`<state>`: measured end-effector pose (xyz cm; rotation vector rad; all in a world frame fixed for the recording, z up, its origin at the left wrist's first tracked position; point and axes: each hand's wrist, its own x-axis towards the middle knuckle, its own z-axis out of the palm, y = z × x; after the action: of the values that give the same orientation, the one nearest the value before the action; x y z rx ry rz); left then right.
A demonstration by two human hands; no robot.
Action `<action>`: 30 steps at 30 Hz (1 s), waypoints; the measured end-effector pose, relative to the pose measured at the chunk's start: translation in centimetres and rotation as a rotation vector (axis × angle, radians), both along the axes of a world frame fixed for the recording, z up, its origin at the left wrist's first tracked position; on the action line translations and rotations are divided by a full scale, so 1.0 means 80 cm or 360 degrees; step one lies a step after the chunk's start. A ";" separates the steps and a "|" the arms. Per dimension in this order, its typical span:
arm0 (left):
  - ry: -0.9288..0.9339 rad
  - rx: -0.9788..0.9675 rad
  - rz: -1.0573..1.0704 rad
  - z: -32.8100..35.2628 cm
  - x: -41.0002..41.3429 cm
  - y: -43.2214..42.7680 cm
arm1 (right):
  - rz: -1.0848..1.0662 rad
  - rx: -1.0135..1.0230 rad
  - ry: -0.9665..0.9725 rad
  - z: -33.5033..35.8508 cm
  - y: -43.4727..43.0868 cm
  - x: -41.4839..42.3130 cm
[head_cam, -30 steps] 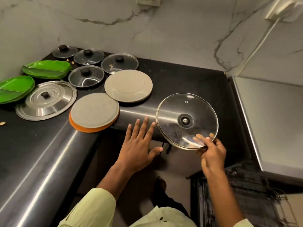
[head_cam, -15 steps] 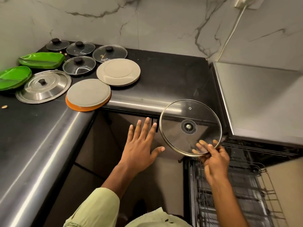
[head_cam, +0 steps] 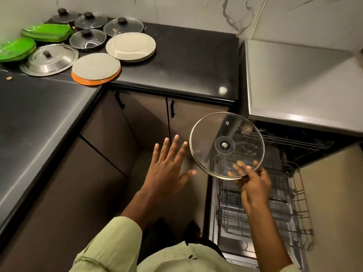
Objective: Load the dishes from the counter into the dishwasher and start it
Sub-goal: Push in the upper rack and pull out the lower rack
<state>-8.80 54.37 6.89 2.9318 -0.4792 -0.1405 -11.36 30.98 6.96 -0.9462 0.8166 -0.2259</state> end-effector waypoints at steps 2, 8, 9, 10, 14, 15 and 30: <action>0.0025 -0.0019 0.0007 0.002 -0.026 -0.005 | -0.0005 0.0008 0.0020 -0.003 -0.007 -0.030; 0.0014 -0.0058 -0.0069 0.004 -0.099 -0.006 | -0.0047 -0.0041 0.0042 -0.005 -0.011 -0.120; 0.0010 -0.0053 -0.0105 0.003 -0.112 -0.007 | -0.0053 -0.0056 0.0034 -0.005 -0.011 -0.136; 0.0004 -0.0056 -0.0135 0.003 -0.126 -0.008 | -0.0067 -0.0068 0.0018 -0.004 -0.012 -0.153; -0.0042 -0.0118 -0.0179 0.000 -0.176 -0.013 | -0.0092 -0.0131 0.0036 -0.002 -0.015 -0.213; 0.0007 -0.0115 -0.0200 -0.001 -0.194 -0.016 | -0.0075 -0.0191 0.0066 -0.003 -0.017 -0.234; 0.0261 -0.0004 -0.0431 -0.009 -0.317 -0.146 | -0.0192 -0.0203 0.0156 -0.030 -0.111 -0.398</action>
<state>-34.13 42.68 6.14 2.8072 -0.8445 -0.4098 -43.21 22.08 4.58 -1.0352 0.9599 -0.3414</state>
